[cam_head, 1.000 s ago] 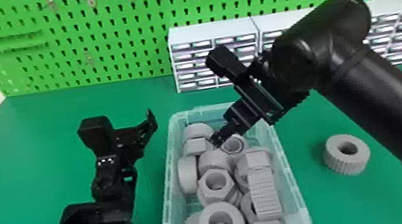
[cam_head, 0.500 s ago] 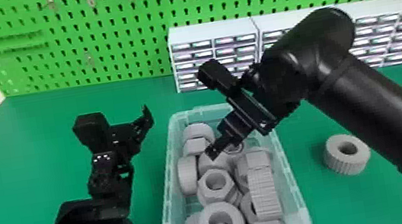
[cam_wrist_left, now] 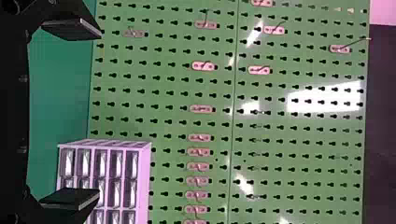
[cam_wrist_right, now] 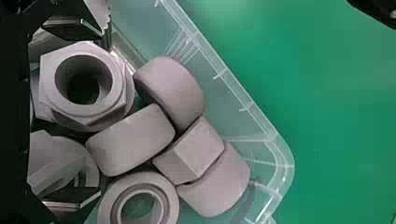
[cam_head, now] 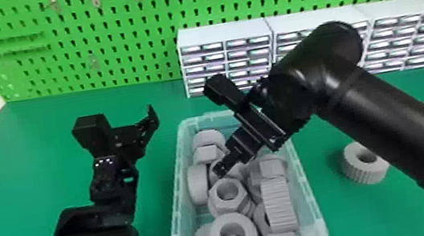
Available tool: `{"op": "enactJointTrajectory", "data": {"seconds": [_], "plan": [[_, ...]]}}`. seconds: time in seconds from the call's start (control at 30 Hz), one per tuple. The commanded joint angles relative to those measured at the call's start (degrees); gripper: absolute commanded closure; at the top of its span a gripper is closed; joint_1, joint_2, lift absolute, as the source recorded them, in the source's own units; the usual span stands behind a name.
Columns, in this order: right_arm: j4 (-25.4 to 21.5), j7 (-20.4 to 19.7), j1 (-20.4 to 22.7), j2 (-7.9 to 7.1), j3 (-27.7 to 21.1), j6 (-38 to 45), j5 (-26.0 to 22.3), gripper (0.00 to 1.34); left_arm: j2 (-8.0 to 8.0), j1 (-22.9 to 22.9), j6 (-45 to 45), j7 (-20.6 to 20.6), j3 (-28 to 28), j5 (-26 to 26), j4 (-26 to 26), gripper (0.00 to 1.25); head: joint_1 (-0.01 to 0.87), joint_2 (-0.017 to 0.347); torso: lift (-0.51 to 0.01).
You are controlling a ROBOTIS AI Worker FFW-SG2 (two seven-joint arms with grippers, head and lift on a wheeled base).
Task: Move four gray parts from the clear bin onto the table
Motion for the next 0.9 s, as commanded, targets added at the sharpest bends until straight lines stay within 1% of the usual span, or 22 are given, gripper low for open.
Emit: {"op": "enactJointTrajectory", "data": {"seconds": [0.0,0.2,0.53,0.87], "plan": [[1.4,0.7,-0.1,0.0,1.7,-1.7,0.0,0.13,0.37,-0.2,-0.2,0.0,-0.4,0.2,0.0,0.1,0.693,0.072,-0.052],[2.5,1.2,-0.1,0.0,2.9,-2.7,0.6,0.13,0.89,-0.5,-0.2,0.0,-0.7,0.8,0.0,0.1,0.693,0.072,-0.052],[5.4,1.7,0.0,0.0,3.5,-4.6,1.0,0.13,0.98,-0.6,-0.6,0.1,-0.9,0.8,-0.1,0.1,0.693,0.072,-0.052],[7.2,2.3,0.0,0.17,4.4,-6.3,1.5,0.13,0.98,-1.1,-1.0,0.1,-1.1,0.8,-0.1,0.1,0.693,0.072,-0.052]]}}
